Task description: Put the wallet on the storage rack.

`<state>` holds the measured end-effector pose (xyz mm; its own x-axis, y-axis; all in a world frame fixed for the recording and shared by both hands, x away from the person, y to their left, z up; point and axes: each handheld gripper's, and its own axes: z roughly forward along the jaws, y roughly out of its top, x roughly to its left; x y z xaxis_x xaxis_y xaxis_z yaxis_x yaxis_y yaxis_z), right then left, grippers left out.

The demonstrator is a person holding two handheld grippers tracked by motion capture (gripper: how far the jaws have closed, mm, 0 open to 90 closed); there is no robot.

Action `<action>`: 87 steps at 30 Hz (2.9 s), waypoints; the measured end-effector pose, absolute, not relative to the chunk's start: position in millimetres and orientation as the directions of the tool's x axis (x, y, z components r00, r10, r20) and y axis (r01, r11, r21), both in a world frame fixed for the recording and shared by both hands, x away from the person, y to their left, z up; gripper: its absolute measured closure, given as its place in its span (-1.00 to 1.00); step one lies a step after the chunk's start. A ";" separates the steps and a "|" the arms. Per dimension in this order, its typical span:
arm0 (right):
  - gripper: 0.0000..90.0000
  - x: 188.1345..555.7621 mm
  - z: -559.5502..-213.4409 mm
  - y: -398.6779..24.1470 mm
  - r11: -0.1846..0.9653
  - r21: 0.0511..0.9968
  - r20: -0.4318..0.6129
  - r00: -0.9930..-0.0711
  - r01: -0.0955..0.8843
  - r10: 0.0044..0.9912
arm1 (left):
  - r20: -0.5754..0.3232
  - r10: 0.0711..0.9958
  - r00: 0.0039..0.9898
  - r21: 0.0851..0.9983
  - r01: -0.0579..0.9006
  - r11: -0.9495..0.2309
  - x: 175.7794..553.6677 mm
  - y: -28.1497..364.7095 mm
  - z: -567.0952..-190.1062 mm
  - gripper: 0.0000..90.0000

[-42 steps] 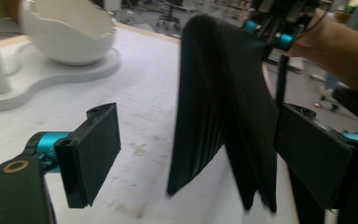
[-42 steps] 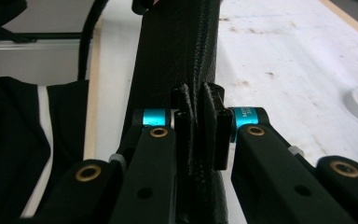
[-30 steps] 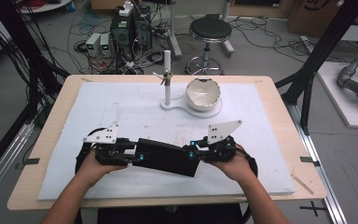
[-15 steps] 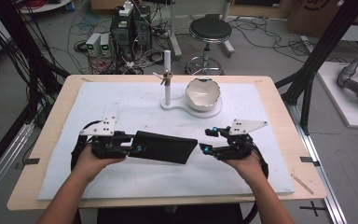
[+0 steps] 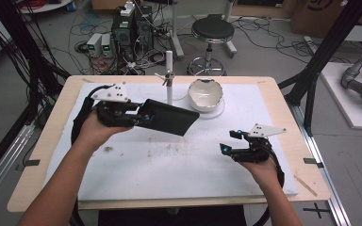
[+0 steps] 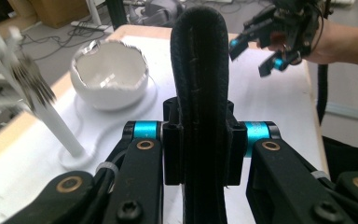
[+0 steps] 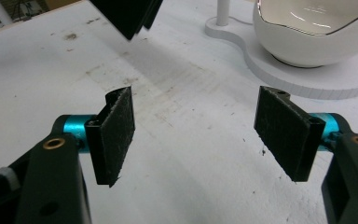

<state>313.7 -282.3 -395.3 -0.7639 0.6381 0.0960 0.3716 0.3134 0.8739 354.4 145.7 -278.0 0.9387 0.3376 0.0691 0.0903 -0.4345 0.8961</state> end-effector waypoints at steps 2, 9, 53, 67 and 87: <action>-0.38 314.5 -396.8 -283.6 0.307 0.872 0.104 -0.756 0.382 0.646 | 0.086 0.334 0.939 0.890 0.078 -0.449 359.7 138.2 -266.2 0.67; -0.38 316.4 -400.1 -287.7 0.318 0.865 0.092 -0.746 0.388 0.660 | 0.131 0.346 0.929 0.864 0.063 -0.499 385.5 109.7 -236.7 0.67; -0.38 323.2 -402.2 -285.1 0.316 0.864 0.116 -0.766 0.392 0.632 | 0.211 0.517 0.830 0.716 0.229 -0.659 508.7 -10.2 -286.2 0.37; -0.38 322.9 -402.1 -281.4 0.320 0.861 0.123 -0.773 0.395 0.622 | 0.318 0.606 0.729 0.782 0.160 -0.603 500.6 -1.8 -267.3 0.08; -0.38 325.0 -403.3 -281.5 0.321 0.863 0.131 -0.786 0.391 0.604 | 0.398 0.656 0.641 0.775 0.148 -0.615 509.0 -8.0 -278.5 0.04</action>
<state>325.0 -281.5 -403.3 -0.7859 0.6044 0.1307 0.3906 0.3213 0.8627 509.0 -8.0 -278.5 0.6414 0.6557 0.3983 0.1476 -0.6150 0.7746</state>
